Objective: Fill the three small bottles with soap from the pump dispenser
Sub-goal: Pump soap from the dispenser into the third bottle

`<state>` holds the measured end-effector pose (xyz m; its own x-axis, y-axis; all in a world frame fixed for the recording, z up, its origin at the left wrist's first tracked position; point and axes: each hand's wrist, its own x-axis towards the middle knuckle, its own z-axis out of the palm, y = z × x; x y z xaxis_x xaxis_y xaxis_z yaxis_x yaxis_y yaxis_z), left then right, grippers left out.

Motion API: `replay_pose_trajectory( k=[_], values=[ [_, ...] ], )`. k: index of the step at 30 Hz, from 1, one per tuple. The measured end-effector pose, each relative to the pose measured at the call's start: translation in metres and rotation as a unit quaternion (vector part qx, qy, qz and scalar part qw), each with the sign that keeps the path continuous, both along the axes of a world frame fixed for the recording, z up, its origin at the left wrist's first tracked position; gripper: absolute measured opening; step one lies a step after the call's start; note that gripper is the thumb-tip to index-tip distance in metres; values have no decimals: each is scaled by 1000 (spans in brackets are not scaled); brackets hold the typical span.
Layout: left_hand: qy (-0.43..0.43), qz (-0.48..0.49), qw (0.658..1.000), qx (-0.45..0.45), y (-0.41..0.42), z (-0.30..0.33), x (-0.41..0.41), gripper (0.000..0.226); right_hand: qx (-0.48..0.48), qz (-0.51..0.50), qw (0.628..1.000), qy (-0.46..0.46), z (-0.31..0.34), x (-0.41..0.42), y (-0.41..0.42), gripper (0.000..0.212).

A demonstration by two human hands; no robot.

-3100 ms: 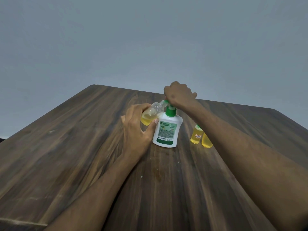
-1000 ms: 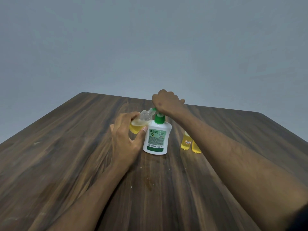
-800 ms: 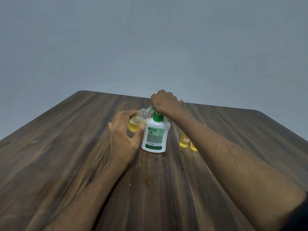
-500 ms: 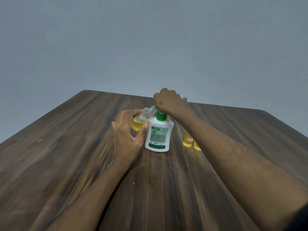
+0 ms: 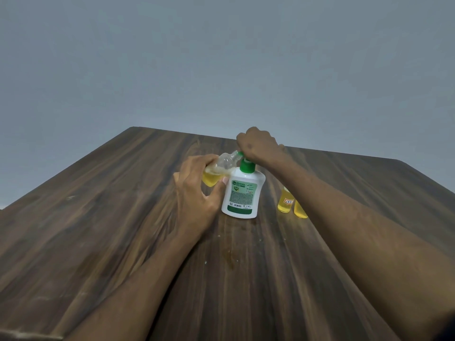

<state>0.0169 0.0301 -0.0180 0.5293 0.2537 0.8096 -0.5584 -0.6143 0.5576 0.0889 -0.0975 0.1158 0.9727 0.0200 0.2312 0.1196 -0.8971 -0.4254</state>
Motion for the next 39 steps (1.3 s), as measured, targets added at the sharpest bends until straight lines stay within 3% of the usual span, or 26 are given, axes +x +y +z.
replay_pose_trajectory(
  k=[39],
  values=[
    [3, 2, 1000, -3, 0, 0, -2, 37, 35, 9, 999, -16, -1, 1, -2, 16]
  ],
)
